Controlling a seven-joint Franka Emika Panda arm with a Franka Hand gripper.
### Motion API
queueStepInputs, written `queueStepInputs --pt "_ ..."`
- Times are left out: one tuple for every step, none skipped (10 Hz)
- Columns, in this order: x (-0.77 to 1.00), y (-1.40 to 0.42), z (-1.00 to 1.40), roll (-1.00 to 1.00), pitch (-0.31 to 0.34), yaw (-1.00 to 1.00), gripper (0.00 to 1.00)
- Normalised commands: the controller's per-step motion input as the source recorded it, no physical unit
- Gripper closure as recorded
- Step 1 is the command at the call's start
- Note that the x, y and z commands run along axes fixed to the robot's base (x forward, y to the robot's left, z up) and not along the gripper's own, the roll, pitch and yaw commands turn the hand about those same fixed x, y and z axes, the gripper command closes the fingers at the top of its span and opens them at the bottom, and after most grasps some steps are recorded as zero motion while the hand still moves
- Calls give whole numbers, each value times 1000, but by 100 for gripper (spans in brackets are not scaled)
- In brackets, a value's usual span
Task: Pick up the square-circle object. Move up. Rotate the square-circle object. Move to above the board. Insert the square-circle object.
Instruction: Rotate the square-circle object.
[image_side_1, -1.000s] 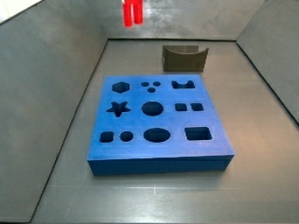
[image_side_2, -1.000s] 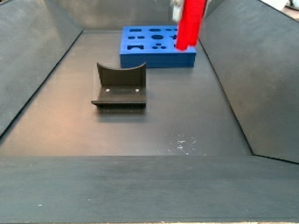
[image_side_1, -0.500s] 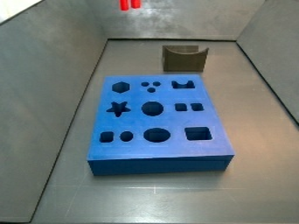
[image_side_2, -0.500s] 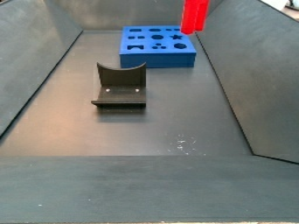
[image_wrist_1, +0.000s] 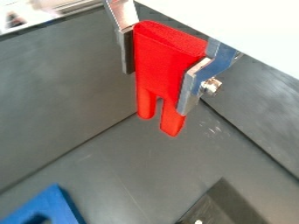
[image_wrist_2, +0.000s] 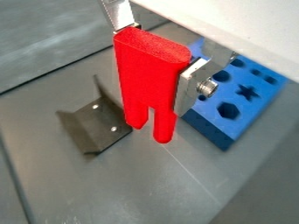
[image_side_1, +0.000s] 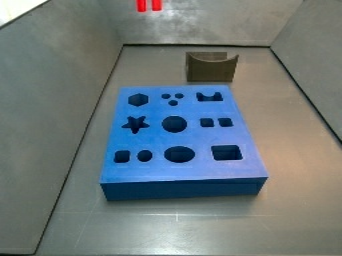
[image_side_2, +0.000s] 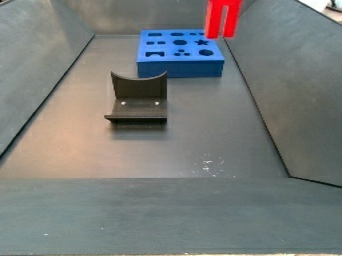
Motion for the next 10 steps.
queueStepInputs --pt "26 10 2 -22 57 -1000 100" --pt "26 10 3 -24 63 -1000 100" --pt "28 11 5 -28 73 -1000 100" --pt "29 11 6 -31 79 -1000 100" --pt "32 11 8 -38 97 -1000 100" --pt "35 12 9 -46 115 -1000 100" --pt "38 13 10 -54 129 -895 100" --pt "44 12 8 -53 118 -641 100" --pt "51 13 7 -52 100 -334 100" --pt "65 36 0 -7 13 -1000 100"
